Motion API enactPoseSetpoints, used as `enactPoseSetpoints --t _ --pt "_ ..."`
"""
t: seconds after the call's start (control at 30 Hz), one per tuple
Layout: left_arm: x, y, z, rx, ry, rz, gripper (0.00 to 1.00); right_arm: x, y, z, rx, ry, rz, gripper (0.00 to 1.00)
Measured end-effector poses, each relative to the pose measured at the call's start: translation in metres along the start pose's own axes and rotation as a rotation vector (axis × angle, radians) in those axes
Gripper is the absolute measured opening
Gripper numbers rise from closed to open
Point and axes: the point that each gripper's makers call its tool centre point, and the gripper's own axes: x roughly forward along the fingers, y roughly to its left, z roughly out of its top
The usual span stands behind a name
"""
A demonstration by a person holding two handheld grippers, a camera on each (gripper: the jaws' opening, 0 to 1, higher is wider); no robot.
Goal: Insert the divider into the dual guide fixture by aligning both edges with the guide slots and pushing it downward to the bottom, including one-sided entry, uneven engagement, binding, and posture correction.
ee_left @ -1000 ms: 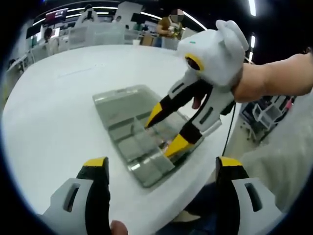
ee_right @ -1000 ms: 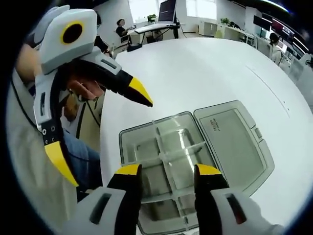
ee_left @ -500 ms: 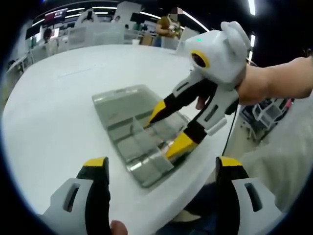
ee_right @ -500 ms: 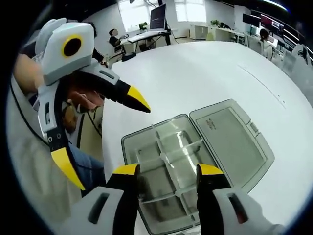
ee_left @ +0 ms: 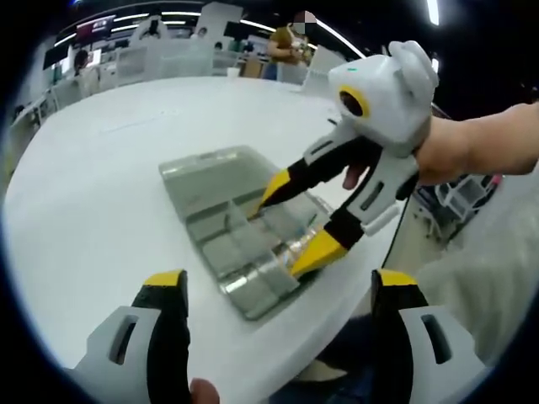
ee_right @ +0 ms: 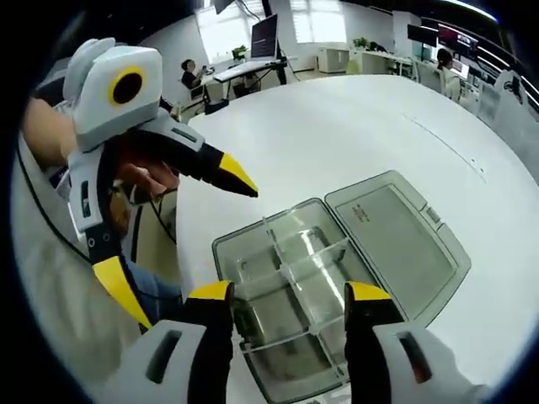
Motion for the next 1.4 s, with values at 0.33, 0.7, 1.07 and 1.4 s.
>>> enactPoseSetpoints --t 0.33,0.7,1.07,1.4 --pt "-0.001 -0.002 -0.001 0.007 0.003 -0.003 0.87 -0.007 0.002 0.001 0.049 -0.04 -0.047 0.55" --pt "-0.002 -0.001 -0.001 -0.009 -0.003 0.003 0.87 -0.018 0.003 -0.009 0.123 -0.046 -0.09 0.63" --pt "0.0 -0.005 -0.003 -0.001 0.002 -0.002 0.87 -0.029 0.004 -0.016 0.2 -0.11 -0.114 0.67" --pt "0.0 -0.007 -0.001 -0.005 -0.005 0.0 0.87 -0.037 0.003 -0.014 0.236 -0.156 -0.144 0.7"
